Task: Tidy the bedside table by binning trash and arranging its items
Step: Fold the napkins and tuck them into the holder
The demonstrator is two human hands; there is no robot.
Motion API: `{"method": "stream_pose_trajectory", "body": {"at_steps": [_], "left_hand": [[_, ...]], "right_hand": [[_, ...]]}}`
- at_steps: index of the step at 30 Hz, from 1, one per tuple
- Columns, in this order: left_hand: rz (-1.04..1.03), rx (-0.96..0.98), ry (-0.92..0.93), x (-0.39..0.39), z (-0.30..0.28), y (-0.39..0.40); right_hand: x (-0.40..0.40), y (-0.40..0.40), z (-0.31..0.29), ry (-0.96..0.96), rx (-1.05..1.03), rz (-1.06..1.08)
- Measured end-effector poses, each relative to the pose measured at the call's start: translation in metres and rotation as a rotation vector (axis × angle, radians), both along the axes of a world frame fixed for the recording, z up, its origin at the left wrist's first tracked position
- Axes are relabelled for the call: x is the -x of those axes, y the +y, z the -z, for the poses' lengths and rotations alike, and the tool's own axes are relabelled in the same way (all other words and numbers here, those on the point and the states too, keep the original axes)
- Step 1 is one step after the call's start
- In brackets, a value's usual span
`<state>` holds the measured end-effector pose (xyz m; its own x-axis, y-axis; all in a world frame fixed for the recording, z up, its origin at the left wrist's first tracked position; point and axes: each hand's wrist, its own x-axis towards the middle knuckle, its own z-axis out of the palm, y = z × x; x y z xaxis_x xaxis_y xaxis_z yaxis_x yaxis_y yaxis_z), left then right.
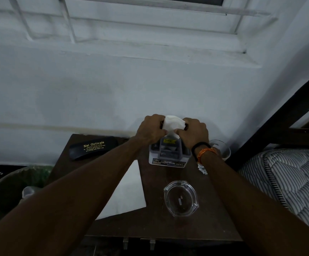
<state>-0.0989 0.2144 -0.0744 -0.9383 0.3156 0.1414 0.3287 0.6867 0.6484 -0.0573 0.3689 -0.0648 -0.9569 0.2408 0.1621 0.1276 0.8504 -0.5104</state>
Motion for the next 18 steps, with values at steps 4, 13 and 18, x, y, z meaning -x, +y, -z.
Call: {"method": "stream_pose_trajectory", "body": {"at_steps": [4, 13, 18], "left_hand": [[-0.001, -0.008, -0.021, -0.001, -0.001, 0.000], [-0.138, -0.216, -0.148, -0.040, -0.003, -0.046], [-0.224, -0.127, -0.326, -0.097, 0.018, -0.105]], "right_hand": [[0.001, -0.001, 0.001, -0.011, 0.008, 0.008], [-0.064, -0.035, -0.019, 0.246, 0.136, 0.105], [-0.126, -0.070, 0.021, -0.033, 0.282, -0.075]]}}
